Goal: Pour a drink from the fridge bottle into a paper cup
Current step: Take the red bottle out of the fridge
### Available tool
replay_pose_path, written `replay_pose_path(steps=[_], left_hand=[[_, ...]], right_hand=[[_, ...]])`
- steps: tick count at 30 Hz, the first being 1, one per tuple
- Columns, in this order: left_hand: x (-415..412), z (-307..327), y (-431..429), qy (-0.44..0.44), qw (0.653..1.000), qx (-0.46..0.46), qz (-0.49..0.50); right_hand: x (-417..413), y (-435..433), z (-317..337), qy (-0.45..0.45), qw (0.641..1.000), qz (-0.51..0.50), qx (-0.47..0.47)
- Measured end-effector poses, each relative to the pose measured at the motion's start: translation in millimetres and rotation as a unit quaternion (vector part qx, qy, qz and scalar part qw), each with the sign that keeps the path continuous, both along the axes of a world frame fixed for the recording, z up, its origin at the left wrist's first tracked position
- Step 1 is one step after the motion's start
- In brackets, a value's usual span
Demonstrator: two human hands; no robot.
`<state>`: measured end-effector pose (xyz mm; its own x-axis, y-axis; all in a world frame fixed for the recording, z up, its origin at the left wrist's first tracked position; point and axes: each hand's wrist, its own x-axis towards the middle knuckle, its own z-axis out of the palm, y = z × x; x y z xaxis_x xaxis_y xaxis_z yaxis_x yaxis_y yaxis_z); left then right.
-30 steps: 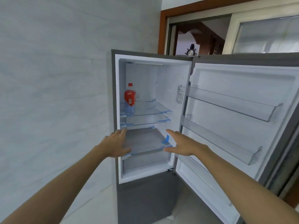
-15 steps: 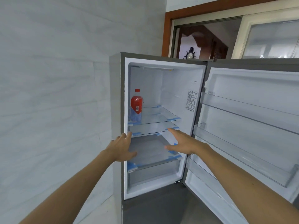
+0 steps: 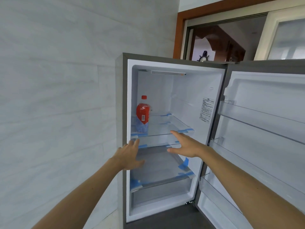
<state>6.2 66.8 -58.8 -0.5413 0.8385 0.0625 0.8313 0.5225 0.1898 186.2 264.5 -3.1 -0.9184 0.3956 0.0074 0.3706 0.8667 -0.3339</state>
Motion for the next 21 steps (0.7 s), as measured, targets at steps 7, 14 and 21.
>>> replay_pose_path(steps=[7,14,21], left_hand=[[-30,-4,61,-0.021,0.999,0.015,0.027],[-53,-3,108,-0.024,0.996,0.016,0.085],[-70,-8,129,-0.041,0.992,0.019,0.12]], right_hand=[[-56,74,-1,0.004,0.999,0.04,0.013],[-115,126,-7,0.01,0.994,0.106,-0.004],[-171,151,-10,0.032,0.988,0.144,-0.053]])
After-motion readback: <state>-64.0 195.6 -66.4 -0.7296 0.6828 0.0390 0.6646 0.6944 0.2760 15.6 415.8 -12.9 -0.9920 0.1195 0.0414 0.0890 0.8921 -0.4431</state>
